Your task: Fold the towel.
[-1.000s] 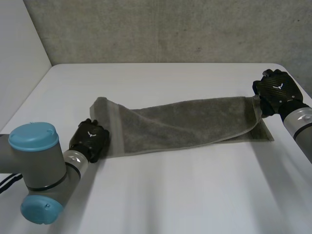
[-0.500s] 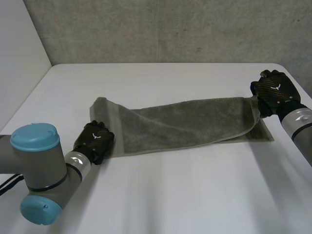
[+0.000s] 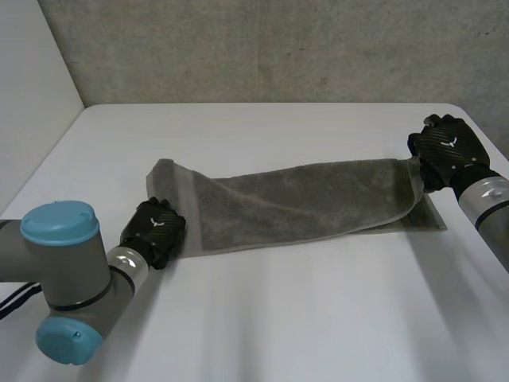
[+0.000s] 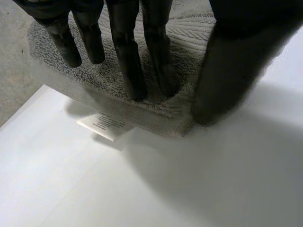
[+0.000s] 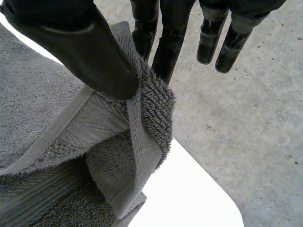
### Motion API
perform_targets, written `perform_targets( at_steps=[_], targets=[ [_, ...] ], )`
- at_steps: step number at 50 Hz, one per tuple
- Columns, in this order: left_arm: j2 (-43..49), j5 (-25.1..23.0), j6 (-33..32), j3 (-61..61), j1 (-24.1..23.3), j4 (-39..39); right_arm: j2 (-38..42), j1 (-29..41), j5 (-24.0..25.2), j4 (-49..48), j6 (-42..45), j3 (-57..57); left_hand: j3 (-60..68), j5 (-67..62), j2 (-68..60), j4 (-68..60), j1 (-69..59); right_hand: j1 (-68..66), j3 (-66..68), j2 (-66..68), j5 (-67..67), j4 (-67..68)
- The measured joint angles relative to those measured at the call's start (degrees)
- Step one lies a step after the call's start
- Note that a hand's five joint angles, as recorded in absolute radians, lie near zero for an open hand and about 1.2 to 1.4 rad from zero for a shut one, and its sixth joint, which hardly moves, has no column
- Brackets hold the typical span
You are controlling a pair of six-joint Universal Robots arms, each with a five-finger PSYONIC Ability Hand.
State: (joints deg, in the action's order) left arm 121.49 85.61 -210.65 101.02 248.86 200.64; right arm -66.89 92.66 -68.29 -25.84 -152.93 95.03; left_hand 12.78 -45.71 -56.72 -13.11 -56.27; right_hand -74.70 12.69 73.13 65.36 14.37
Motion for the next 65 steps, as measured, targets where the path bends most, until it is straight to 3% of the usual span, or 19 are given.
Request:
perform_targets(
  at_steps=[3,5,23,33,45,54,65],
  targets=[
    [0.5,-0.1,0.1,-0.6,0.1,0.0,0.0,0.0,0.0,0.0,0.0,0.0,0.0,-15.3,-15.0,0.0,-13.9,0.0,0.0,0.0,0.0,0.0],
    [0.6,-0.2,0.2,-0.9,0.1,0.0,0.0,0.0,0.0,0.0,0.0,0.0,0.0,-19.8,-19.2,0.0,-16.0,0.0,0.0,0.0,0.0,0.0],
    [-2.6,-0.9,3.5,-0.9,1.9,0.0,-0.1,0.4,0.0,0.2,0.0,0.1,0.0,-20.3,-19.8,0.0,-16.1,0.0,0.0,0.0,0.0,0.0],
    [-9.4,-5.4,10.8,0.4,5.2,0.0,-3.0,0.5,1.0,2.3,-1.1,-0.3,0.0,-20.3,-19.8,0.0,-16.1,0.0,0.0,0.0,0.0,0.0],
    [-20.0,-10.8,21.0,0.4,10.7,-3.0,-11.5,0.0,7.1,8.4,-8.7,-1.8,0.0,-20.3,-19.8,0.0,-16.3,0.0,0.0,0.0,0.0,0.0],
    [-20.0,-11.5,22.4,-0.7,13.4,-4.0,-12.1,0.3,7.5,9.0,-10.0,-2.1,0.0,-20.3,-19.8,0.0,-16.3,0.0,0.0,0.0,0.0,0.0],
    [-15.0,-11.5,22.4,-3.6,13.0,-4.4,-10.7,0.4,7.6,9.8,-9.8,-2.9,0.0,-20.3,-19.8,0.0,-16.3,0.0,0.0,0.0,0.0,0.0]
  ],
)
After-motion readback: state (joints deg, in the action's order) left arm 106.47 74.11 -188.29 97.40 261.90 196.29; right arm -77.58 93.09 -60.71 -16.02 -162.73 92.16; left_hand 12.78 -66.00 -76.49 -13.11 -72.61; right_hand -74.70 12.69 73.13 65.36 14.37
